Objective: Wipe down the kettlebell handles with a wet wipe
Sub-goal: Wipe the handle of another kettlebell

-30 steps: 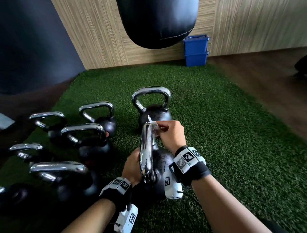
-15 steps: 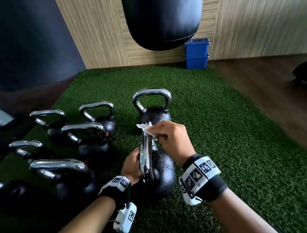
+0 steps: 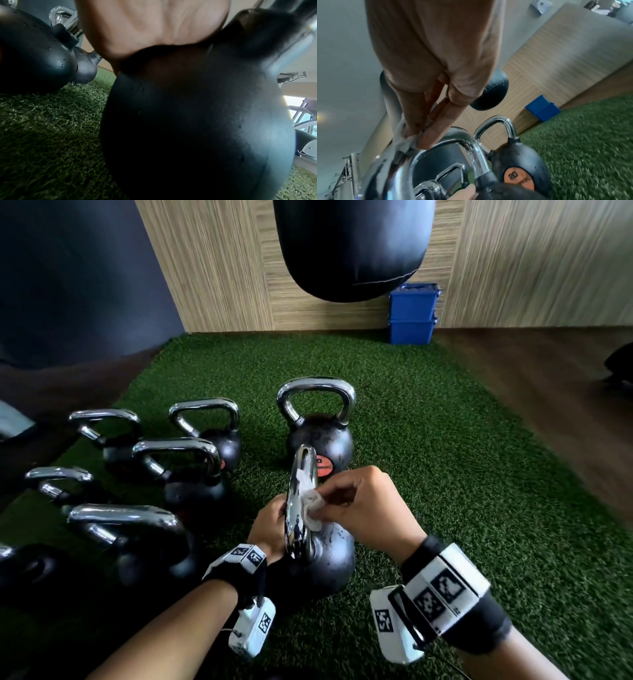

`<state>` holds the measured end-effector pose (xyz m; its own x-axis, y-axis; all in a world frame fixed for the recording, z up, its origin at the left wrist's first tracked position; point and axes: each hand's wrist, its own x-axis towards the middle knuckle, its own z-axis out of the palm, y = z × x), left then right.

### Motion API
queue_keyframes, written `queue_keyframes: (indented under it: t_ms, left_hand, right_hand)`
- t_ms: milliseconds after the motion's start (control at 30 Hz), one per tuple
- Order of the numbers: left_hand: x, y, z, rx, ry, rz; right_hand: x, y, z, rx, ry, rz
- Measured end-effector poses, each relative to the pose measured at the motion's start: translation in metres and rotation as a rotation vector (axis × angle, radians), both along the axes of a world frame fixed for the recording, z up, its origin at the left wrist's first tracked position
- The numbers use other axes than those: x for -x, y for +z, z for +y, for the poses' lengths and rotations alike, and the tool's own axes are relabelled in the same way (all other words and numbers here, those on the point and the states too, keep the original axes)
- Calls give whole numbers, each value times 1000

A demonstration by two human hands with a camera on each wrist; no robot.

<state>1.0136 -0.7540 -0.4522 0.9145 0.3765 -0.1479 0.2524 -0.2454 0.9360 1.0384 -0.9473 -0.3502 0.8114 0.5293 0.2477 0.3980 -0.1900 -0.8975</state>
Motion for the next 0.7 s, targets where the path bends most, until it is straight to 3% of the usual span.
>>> queue_keyframes:
  t_ms: [100, 233, 333, 433, 600, 700]
  left_hand:
    - [2, -2, 0, -153, 5, -27]
    - [1, -3, 1, -229, -3, 0]
    - [0, -1, 3, -297, 6, 36]
    - [2, 4, -1, -244, 21, 59]
    - [-1, 3, 2, -367, -26, 69]
    - [-4, 1, 3, -394, -2, 78]
  right_hand:
    - [5, -1, 1, -120, 29, 224]
    - [19, -10, -5, -182, 99, 363]
    - [22, -21, -8, -114, 114, 367]
    - [19, -29, -9, -76, 110, 294]
    - [15, -47, -7, -44, 115, 310]
    - [14, -56, -5, 76, 43, 186]
